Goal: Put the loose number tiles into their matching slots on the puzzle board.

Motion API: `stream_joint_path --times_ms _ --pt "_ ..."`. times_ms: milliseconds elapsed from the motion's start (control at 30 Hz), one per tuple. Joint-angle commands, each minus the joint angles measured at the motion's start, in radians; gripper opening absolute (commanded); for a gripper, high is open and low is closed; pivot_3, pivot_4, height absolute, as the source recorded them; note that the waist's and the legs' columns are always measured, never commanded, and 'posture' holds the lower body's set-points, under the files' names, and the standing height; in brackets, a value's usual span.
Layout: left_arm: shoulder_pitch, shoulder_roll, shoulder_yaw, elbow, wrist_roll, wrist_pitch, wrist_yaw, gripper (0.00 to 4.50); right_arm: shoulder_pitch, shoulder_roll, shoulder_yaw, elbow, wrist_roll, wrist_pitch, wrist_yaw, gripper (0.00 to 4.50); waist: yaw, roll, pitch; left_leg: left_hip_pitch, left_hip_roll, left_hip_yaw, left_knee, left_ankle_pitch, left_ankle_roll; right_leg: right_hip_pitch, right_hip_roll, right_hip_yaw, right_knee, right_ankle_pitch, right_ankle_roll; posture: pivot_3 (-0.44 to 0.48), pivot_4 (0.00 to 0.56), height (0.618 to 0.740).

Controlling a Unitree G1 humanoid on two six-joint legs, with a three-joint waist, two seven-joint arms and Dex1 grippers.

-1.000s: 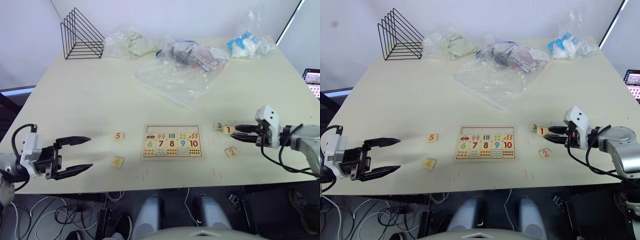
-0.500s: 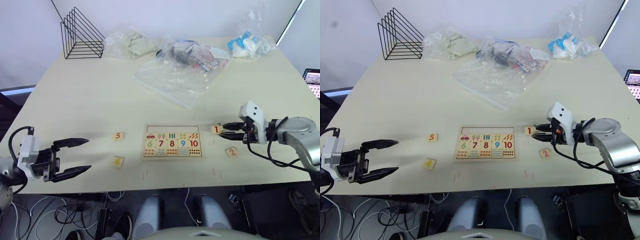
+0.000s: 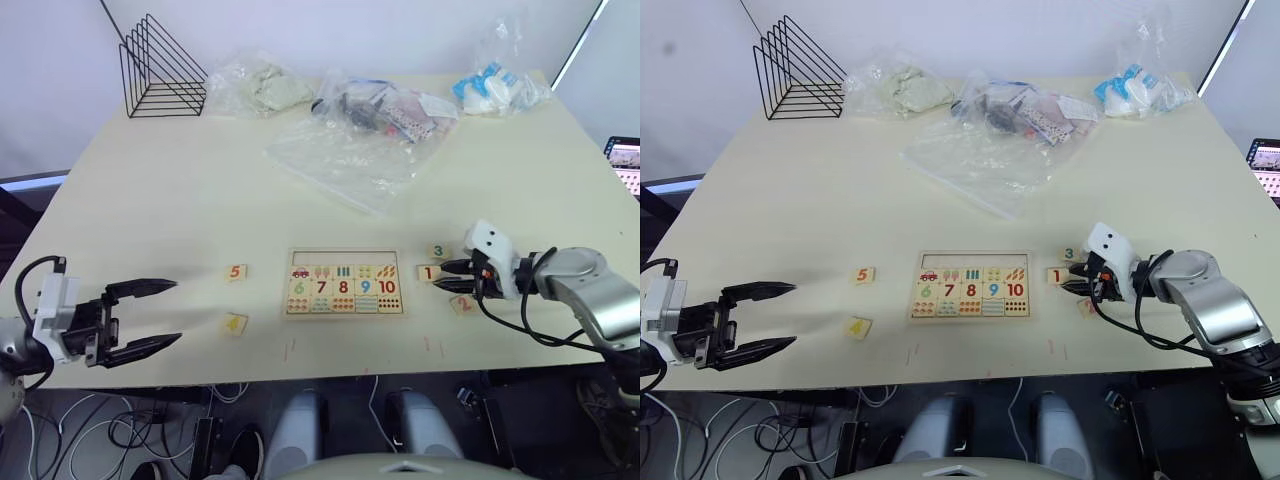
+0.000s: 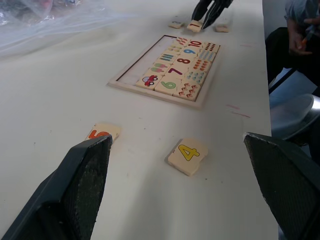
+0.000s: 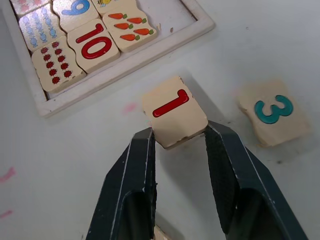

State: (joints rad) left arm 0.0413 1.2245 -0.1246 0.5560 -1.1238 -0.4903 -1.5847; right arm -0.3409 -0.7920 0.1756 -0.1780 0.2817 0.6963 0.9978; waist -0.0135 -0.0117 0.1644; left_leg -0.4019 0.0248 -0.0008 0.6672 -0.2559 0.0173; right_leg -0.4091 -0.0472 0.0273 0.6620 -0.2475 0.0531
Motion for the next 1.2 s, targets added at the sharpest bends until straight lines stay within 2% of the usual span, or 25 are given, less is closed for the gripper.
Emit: stream_joint_path --times_ms 33,133,300,333,400,667,867,900,933,967,1000,1200 --pt "-0.004 0.002 0.031 -0.011 -0.012 -0.008 -0.030 4.50 0.007 -0.002 -0.001 -0.034 0.004 0.023 -0.007 0.88 0.000 0.000 0.000 0.000 0.000 0.000 0.000 0.000 0.000 0.000 0.000 0.000 0.000 0.000 0.000 0.000 0.150 0.740" --pt "-0.008 0.002 0.028 -0.010 -0.009 -0.007 -0.030 4.50 0.006 0.002 -0.006 -0.033 0.016 0.041 -0.011 0.88 0.000 -0.001 0.000 0.000 0.000 0.000 0.000 0.000 0.000 0.000 0.000 0.000 0.000 0.000 0.000 0.000 0.150 0.740" --pt "-0.017 0.000 0.023 -0.010 -0.005 -0.004 -0.030 4.50 0.012 -0.031 -0.017 -0.029 0.016 -0.038 0.044 3.17 0.000 -0.001 0.000 0.000 0.000 0.000 0.000 0.000 0.000 0.000 0.000 0.000 0.000 0.000 0.000 0.000 0.150 0.740" --pt "-0.018 -0.001 0.022 -0.011 -0.005 -0.003 -0.030 4.50 0.009 -0.037 -0.019 -0.029 0.024 -0.047 0.062 3.77 0.000 -0.001 0.000 0.000 0.000 0.000 0.000 0.000 0.000 0.000 0.000 0.000 0.000 0.000 0.000 0.000 0.150 0.740" --pt "-0.020 -0.001 0.021 -0.010 -0.005 -0.002 -0.030 4.50 -0.006 -0.049 -0.011 -0.029 0.026 -0.095 0.110 4.32 0.000 -0.001 0.000 0.000 0.000 0.000 0.000 0.000 0.000 0.000 0.000 0.000 0.000 0.000 0.000 0.000 0.150 0.740" --pt "-0.028 -0.003 0.020 -0.012 -0.004 0.003 -0.030 4.50 -0.050 -0.040 0.053 0.042 -0.060 -0.265 0.170 4.32 0.000 -0.001 0.001 0.000 0.000 0.000 0.000 0.000 0.000 0.000 0.000 0.000 0.000 0.000 0.000 0.000 0.150 0.740" --pt "-0.021 -0.003 0.026 -0.016 -0.006 0.005 -0.030 4.50 -0.065 -0.017 0.069 0.106 -0.096 -0.310 0.177 4.32 0.000 -0.001 0.001 0.000 0.000 0.001 0.000 0.000 0.000 0.000 0.000 0.000 0.000 0.000 0.000 0.000 0.150 0.740" --pt "-0.020 -0.003 0.026 -0.017 -0.007 0.005 -0.030 4.50 -0.067 -0.012 0.071 0.118 -0.101 -0.317 0.176 3.82 0.000 -0.001 0.001 0.000 0.000 0.001 0.000 0.000 0.000 0.000 0.000 0.000 0.000 0.000 0.000 0.000 0.150 0.740" --pt "-0.019 -0.003 0.027 -0.018 -0.007 0.005 -0.030 4.50 -0.069 -0.008 0.073 0.128 -0.105 -0.323 0.175 3.79 0.000 -0.001 0.001 0.000 0.000 0.001 0.000 0.000 0.000 0.000 0.000 0.000 0.000 0.000 0.000 0.000 0.150 0.740" --pt "-0.018 -0.004 0.027 -0.018 -0.007 0.006 -0.030 4.50 -0.071 -0.007 0.075 0.136 -0.114 -0.330 0.172 3.47 0.000 -0.001 0.001 0.000 0.000 0.001 0.000 0.000 0.000 0.000 0.000 0.000 0.000 0.000 0.000 0.000 0.150 0.740" --pt "-0.018 -0.004 0.028 -0.018 -0.007 0.006 -0.030 4.50 -0.073 -0.005 0.076 0.142 -0.122 -0.335 0.170 2.97 0.000 -0.001 0.001 0.000 0.000 0.002 0.000 0.000 0.000 0.000 0.000 0.000 0.000 0.000 0.000 0.000 0.150 0.740" --pt "-0.017 -0.004 0.029 -0.019 -0.007 0.005 -0.030 4.50 -0.079 -0.001 0.069 0.153 -0.131 -0.339 0.174 2.97 0.000 -0.001 0.001 0.000 0.000 0.002 0.000 0.000 0.000 0.000 0.000 0.000 0.000 0.000 0.000 0.000 0.150 0.740"
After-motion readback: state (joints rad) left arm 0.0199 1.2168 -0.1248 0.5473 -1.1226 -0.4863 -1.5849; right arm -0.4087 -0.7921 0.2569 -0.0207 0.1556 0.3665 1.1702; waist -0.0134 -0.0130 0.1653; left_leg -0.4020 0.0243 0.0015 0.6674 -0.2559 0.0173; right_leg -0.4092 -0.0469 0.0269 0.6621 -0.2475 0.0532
